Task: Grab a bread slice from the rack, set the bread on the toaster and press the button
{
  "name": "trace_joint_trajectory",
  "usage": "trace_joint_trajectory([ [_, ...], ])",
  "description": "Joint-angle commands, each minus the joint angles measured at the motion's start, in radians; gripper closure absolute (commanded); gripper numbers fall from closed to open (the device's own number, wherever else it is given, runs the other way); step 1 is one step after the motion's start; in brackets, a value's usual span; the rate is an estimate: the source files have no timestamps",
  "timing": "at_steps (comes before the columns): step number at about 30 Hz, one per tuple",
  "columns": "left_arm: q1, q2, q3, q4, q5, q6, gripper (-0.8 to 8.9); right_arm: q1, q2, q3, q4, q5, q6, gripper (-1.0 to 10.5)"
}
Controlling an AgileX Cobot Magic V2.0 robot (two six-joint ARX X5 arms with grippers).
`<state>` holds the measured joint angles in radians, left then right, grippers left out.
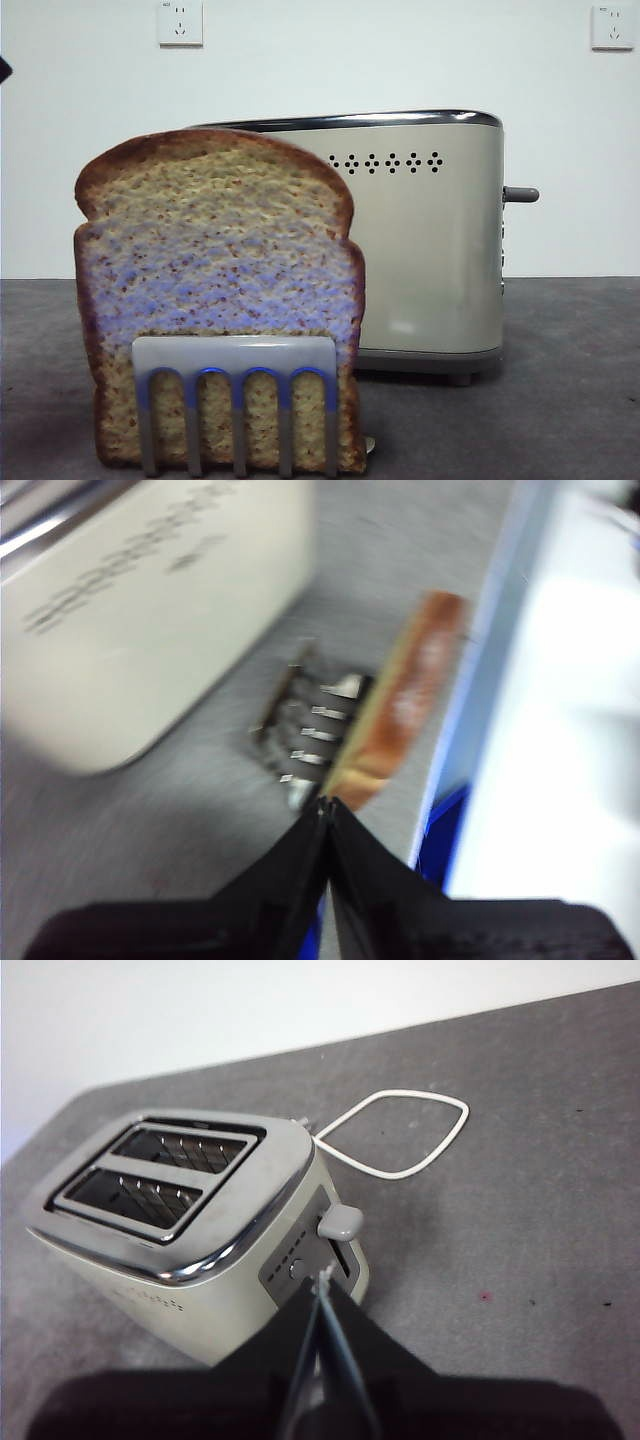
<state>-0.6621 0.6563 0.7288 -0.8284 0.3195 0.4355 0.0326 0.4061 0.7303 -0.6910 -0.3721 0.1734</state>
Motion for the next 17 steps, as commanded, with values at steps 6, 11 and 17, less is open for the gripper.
trace_joint_trajectory([
  [6,-0.226,0.142,0.153,-0.075,-0.155,0.156,8.11,0.000,0.108,0.041,-0.026,-0.045,-0.075,9.5],
  [11,-0.346,0.236,0.216,-0.098,-0.263,0.206,6.61,0.000,0.145,0.051,-0.052,-0.051,-0.105,9.5],
  [17,-0.452,0.338,0.249,-0.099,-0.286,0.202,6.09,0.000,0.154,0.051,-0.051,-0.051,-0.127,9.5],
])
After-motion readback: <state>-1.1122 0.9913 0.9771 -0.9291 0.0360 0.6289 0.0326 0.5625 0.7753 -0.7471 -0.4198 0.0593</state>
